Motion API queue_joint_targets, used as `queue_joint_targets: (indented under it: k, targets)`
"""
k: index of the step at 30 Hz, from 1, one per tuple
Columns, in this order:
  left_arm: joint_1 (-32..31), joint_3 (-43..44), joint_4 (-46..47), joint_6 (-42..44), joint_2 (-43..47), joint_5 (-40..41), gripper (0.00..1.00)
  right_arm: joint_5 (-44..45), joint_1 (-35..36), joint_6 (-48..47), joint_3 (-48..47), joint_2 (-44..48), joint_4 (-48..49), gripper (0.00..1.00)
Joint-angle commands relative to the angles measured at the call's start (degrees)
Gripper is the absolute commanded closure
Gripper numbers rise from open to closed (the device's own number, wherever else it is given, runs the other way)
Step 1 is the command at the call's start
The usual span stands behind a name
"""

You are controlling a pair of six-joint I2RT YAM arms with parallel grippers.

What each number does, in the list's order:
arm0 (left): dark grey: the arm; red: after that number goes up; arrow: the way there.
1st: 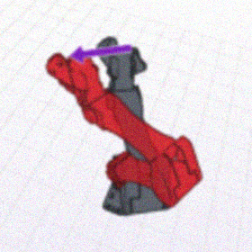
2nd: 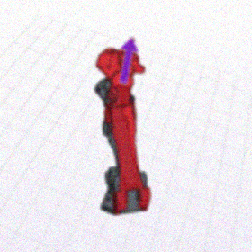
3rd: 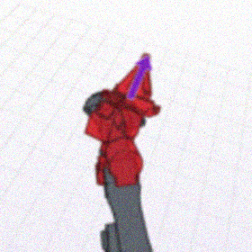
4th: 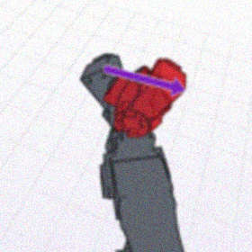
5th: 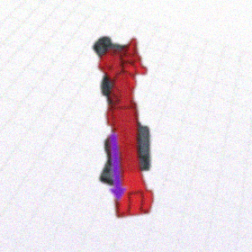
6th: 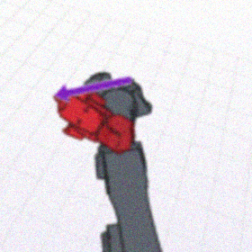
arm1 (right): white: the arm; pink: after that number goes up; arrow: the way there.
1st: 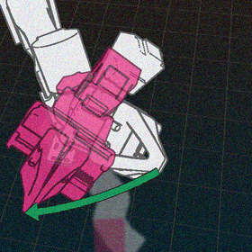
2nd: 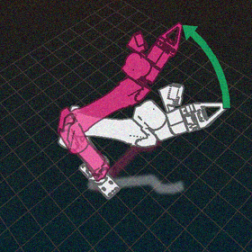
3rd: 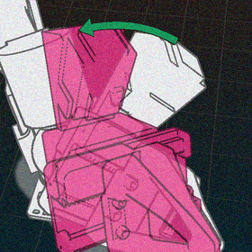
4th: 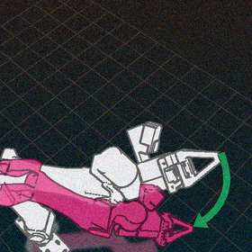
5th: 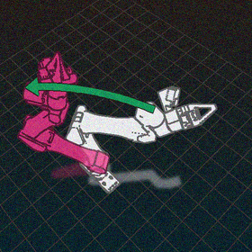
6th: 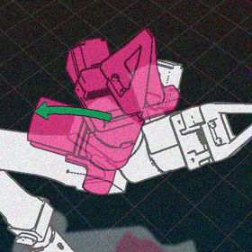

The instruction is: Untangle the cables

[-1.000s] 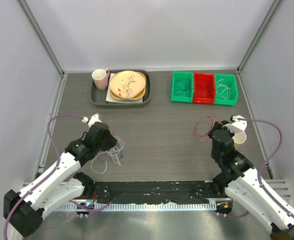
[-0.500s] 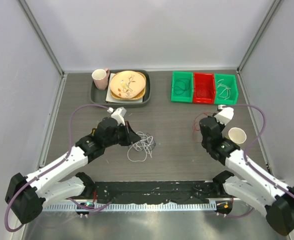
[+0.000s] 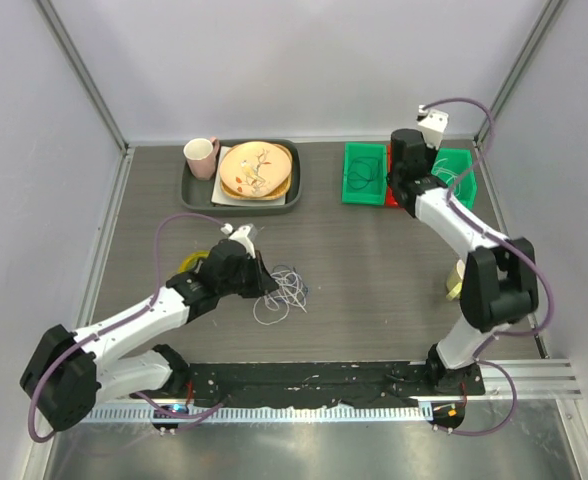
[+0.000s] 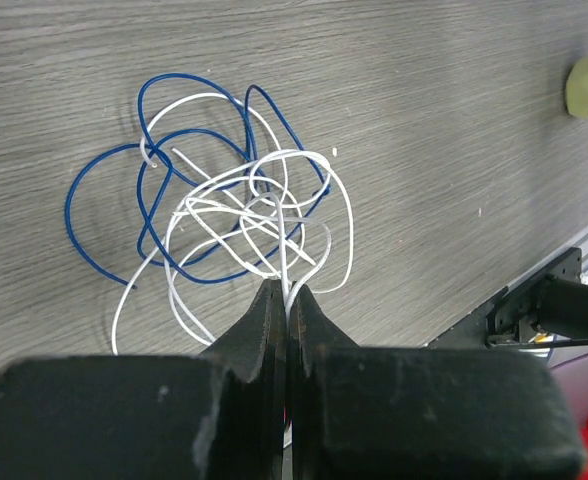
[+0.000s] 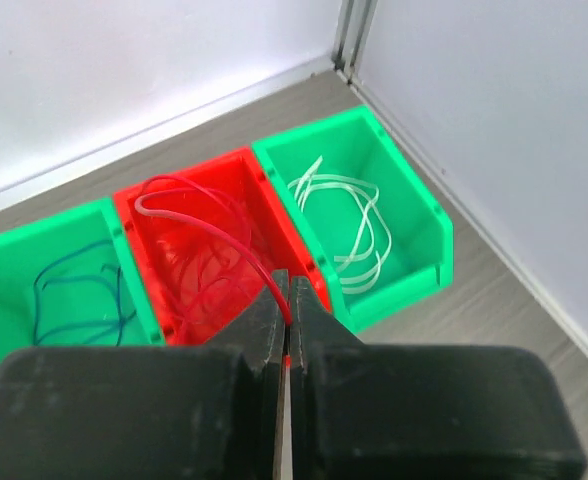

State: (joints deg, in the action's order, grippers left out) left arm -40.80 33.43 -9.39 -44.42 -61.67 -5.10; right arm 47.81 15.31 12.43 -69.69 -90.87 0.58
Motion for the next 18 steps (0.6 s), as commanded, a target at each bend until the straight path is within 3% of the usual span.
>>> queue_joint_targets:
  k: [1, 7, 18]
  targets:
    - [0.10, 0.49, 3.24, 1.09, -1.70, 0.27, 1.00, 4.56, -1.16, -10.92, -9.14, -9.13, 5.75, 0.99]
    - [0.10, 1.81, 1.48, 1.62, -3.81, 2.02, 1.00, 6.68, -3.09, -12.07, -15.03, -17.49, 5.14, 0.99]
    - [0.10, 1.37, 0.95, 1.80, -2.40, 3.61, 1.00, 8.27, -6.96, -11.11, -14.33, -17.41, 4.17, 0.99]
